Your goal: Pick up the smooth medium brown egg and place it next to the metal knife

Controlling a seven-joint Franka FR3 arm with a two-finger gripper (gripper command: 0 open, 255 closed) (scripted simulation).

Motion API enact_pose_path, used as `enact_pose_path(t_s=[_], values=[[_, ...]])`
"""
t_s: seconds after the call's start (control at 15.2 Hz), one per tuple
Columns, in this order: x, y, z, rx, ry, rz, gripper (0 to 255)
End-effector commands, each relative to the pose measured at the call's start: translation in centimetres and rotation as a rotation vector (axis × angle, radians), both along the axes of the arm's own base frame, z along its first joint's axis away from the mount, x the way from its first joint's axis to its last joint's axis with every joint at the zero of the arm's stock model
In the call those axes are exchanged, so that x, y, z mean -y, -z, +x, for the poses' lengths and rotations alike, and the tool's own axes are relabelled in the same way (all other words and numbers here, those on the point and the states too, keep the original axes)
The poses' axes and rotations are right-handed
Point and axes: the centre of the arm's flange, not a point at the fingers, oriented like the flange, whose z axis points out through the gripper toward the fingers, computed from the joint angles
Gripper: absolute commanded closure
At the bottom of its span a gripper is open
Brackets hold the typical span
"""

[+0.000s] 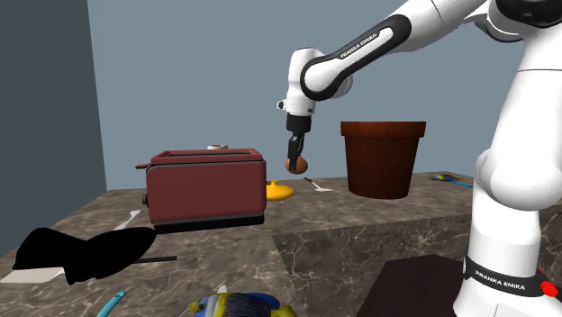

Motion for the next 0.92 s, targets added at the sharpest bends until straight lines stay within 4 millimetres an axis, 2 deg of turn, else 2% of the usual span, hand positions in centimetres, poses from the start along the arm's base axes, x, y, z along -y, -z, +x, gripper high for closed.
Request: enact_pose_path(t_s=[0.0, 0.86], values=[[-2.3, 0.0, -0.8, 0.0, 0.001, 0.0, 255], [-18.9, -0.1, -5.2, 0.0, 0.001, 0.0, 255]])
